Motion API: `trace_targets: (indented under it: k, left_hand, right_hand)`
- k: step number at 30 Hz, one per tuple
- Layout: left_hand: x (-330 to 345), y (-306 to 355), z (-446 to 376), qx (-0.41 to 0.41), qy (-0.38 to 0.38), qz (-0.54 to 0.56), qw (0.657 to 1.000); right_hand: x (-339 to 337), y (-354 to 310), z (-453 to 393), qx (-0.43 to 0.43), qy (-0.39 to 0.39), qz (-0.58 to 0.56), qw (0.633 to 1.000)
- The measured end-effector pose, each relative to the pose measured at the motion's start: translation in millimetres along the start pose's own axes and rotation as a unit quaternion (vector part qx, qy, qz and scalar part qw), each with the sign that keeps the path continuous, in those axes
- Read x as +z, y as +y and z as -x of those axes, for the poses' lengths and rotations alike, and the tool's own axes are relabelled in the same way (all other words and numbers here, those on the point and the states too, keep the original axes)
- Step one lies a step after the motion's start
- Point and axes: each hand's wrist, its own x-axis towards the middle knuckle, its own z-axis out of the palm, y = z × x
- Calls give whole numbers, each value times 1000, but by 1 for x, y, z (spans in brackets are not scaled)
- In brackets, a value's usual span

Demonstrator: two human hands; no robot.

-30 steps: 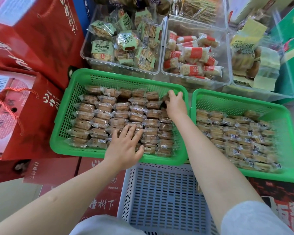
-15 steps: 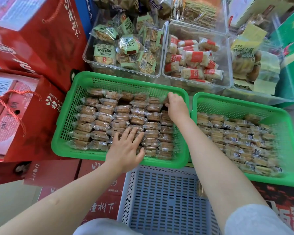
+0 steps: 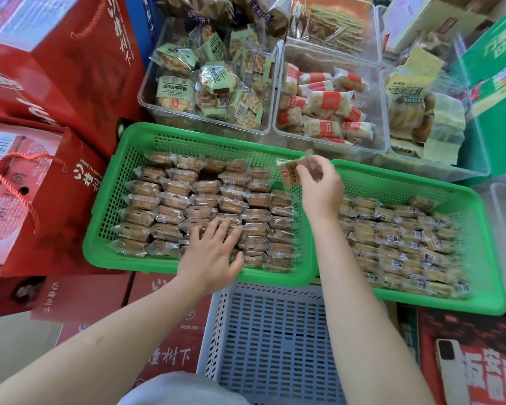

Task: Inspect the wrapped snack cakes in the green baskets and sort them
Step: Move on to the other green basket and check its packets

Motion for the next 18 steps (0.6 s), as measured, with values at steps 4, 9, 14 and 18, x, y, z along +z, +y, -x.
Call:
trace_targets:
  k: [4, 9, 14, 18]
  left_hand:
    - [-3, -1, 3, 20, 28, 39, 999]
    - [-28, 4, 30, -69, 168, 478, 860]
    - [-58, 9, 66, -122, 42, 765, 632]
    - [-62, -1, 96, -110, 2, 809, 577]
  right_hand:
    - [-20, -9, 62, 169, -60, -211, 961]
    - [-35, -13, 128, 270, -92, -375, 882]
    - [-43, -26, 173, 292, -143, -452, 831]
    - [-44, -36, 202, 297, -202, -507, 784]
